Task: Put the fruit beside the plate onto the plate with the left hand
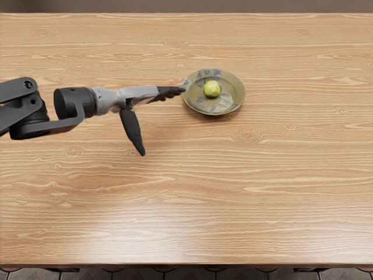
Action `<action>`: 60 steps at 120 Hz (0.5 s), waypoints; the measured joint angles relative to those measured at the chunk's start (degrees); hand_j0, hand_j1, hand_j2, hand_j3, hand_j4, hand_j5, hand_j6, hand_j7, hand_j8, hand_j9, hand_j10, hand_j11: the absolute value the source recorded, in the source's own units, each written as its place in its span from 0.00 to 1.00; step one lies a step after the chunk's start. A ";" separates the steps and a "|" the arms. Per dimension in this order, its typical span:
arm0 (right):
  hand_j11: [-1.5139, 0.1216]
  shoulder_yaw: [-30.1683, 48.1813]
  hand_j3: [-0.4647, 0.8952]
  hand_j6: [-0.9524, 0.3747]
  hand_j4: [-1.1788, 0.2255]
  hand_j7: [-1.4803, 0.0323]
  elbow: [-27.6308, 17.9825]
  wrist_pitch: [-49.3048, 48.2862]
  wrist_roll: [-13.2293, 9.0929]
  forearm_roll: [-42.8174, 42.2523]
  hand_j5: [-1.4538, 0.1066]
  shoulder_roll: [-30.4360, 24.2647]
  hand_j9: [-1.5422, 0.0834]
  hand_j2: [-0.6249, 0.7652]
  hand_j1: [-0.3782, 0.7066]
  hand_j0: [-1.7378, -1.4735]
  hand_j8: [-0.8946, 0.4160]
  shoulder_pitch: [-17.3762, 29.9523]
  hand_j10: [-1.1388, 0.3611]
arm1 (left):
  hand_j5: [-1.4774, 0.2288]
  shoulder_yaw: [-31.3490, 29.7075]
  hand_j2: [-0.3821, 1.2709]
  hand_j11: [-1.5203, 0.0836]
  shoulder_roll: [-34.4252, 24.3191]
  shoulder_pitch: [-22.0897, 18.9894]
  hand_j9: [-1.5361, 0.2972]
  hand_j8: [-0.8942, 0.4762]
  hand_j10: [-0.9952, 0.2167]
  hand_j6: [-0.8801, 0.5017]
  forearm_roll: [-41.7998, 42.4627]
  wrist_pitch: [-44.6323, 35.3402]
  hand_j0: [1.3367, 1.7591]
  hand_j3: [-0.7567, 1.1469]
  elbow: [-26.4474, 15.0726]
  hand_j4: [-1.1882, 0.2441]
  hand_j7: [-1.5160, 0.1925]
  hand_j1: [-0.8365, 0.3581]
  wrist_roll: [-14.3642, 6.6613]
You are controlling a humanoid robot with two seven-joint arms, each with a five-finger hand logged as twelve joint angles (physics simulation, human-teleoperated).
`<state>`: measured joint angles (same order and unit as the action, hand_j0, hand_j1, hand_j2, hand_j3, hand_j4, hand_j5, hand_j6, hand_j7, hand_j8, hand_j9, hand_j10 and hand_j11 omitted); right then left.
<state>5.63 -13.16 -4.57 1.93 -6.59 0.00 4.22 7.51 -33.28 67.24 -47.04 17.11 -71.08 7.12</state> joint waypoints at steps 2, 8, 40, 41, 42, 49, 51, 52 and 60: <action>0.90 0.00 0.34 0.69 0.82 0.95 0.00 0.00 0.00 0.00 0.90 0.00 0.92 0.44 0.06 0.30 0.66 0.00 0.74 | 0.87 0.71 0.23 0.95 -0.68 -0.45 0.84 0.65 0.82 0.64 0.40 0.71 0.76 0.40 -0.06 0.83 0.89 0.99 0.06; 0.90 0.00 0.34 0.69 0.82 0.95 0.00 0.00 0.00 0.00 0.90 0.00 0.92 0.44 0.06 0.30 0.66 0.00 0.74 | 0.87 2.30 0.23 0.95 -3.36 -0.97 0.84 0.65 0.82 0.64 2.11 2.40 0.76 0.40 -0.14 0.83 0.89 0.99 0.21; 0.90 0.00 0.34 0.69 0.82 0.95 0.00 0.00 0.00 0.00 0.90 0.00 0.92 0.44 0.06 0.30 0.66 0.00 0.74 | 0.87 4.75 0.23 0.95 -12.51 -1.33 0.84 0.65 0.82 0.63 14.55 15.32 0.76 0.40 2.74 0.83 0.89 0.99 0.42; 0.90 0.00 0.34 0.69 0.82 0.95 0.00 0.00 0.00 0.00 0.90 0.00 0.92 0.44 0.06 0.30 0.66 0.00 0.74 | 0.87 4.77 0.23 0.95 -12.55 -1.33 0.84 0.65 0.82 0.63 15.04 15.52 0.76 0.40 3.03 0.83 0.89 0.99 0.42; 0.90 0.00 0.34 0.69 0.82 0.95 0.00 0.00 0.00 0.00 0.90 0.00 0.92 0.44 0.06 0.30 0.66 0.00 0.74 | 0.87 4.78 0.23 0.95 -12.57 -1.33 0.84 0.65 0.82 0.63 15.53 15.70 0.76 0.40 3.31 0.83 0.89 0.99 0.42; 0.90 0.00 0.34 0.69 0.82 0.95 0.01 0.00 0.00 0.00 0.90 0.00 0.92 0.44 0.06 0.30 0.66 0.00 0.74 | 0.87 4.81 0.23 0.95 -12.56 -1.33 0.84 0.65 0.82 0.63 18.57 16.64 0.76 0.40 5.13 0.83 0.89 0.99 0.40; 0.90 0.00 0.34 0.69 0.82 0.95 0.01 0.00 0.00 0.00 0.90 0.00 0.92 0.44 0.06 0.30 0.66 0.00 0.74 | 0.87 4.81 0.23 0.95 -12.49 -1.33 0.84 0.65 0.82 0.63 19.19 16.82 0.76 0.40 5.56 0.83 0.89 0.99 0.39; 0.90 0.00 0.34 0.69 0.82 0.95 0.01 0.00 0.00 0.00 0.90 0.00 0.92 0.44 0.06 0.30 0.66 0.00 0.74 | 0.87 4.80 0.23 0.95 -12.46 -1.36 0.84 0.65 0.82 0.63 19.47 16.90 0.76 0.40 5.76 0.83 0.89 0.99 0.39; 0.90 0.00 0.34 0.69 0.82 0.95 0.01 0.00 0.00 0.00 0.90 0.00 0.92 0.44 0.06 0.30 0.66 0.00 0.74 | 0.87 4.78 0.23 0.95 -12.51 -1.41 0.84 0.65 0.82 0.64 21.02 17.37 0.76 0.40 6.88 0.83 0.89 0.99 0.37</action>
